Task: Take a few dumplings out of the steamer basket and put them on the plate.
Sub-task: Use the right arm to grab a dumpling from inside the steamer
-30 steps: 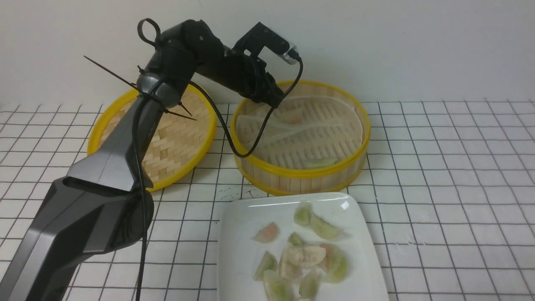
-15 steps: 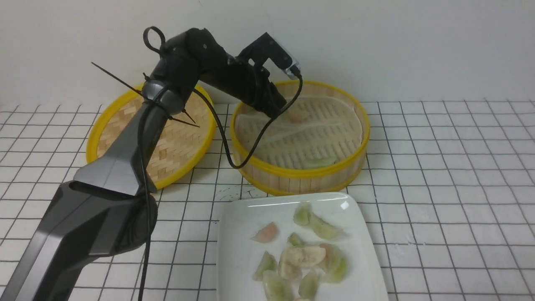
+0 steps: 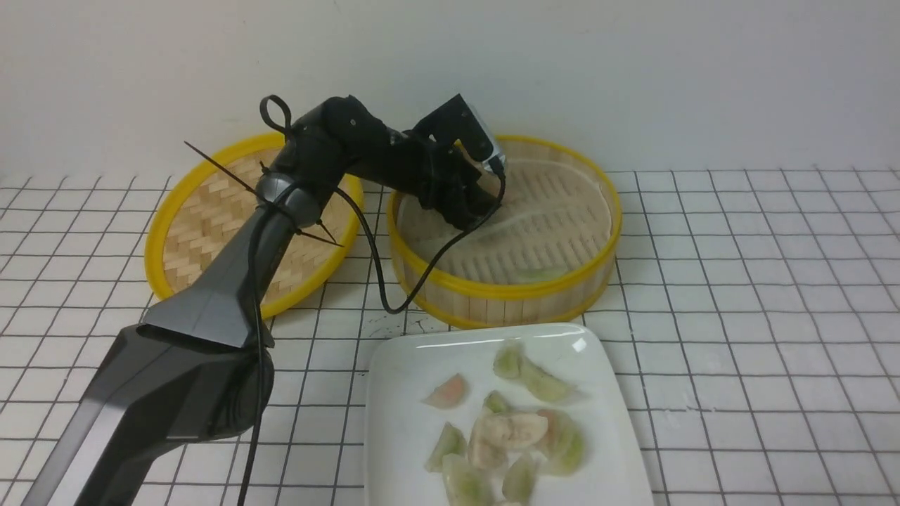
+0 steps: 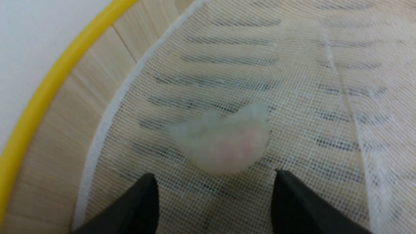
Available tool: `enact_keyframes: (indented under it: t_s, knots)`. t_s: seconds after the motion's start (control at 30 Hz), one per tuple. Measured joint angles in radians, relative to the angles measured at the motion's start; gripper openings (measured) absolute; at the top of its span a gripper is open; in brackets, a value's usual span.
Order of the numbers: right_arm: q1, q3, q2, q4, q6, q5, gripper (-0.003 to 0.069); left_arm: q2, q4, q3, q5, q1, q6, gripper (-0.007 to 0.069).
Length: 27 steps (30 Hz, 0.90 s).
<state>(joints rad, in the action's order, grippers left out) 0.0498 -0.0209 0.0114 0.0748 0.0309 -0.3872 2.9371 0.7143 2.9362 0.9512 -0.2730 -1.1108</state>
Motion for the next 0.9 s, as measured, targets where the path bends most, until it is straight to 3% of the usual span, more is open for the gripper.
enact_keyframes:
  t_s: [0.27,0.4,0.5,0.57,0.7,0.9]
  knots:
    - [0.000,0.000,0.000,0.000,0.000,0.000,-0.0015,0.011,0.043,0.000,-0.042,-0.001,-0.081,0.0426]
    - [0.000,0.000,0.000,0.000,0.000,0.000,-0.0015,0.015,0.053,0.000,-0.039,-0.001,-0.082,0.0369]
    - [0.000,0.000,0.000,0.000,0.000,0.000,-0.0015,0.011,0.053,0.000,0.003,-0.001,-0.017,0.0160]
    - [0.000,0.000,0.000,0.000,0.000,0.000,-0.0015,-0.002,0.037,0.000,0.041,0.001,0.031,0.0071]
    - [0.000,0.000,0.000,0.000,0.000,0.000,-0.0015,-0.052,0.002,-0.001,0.167,0.019,0.169,0.0002]
    - [0.000,0.000,0.000,0.000,0.000,0.000,-0.0015,-0.188,-0.013,-0.001,0.282,0.061,0.424,-0.0006]
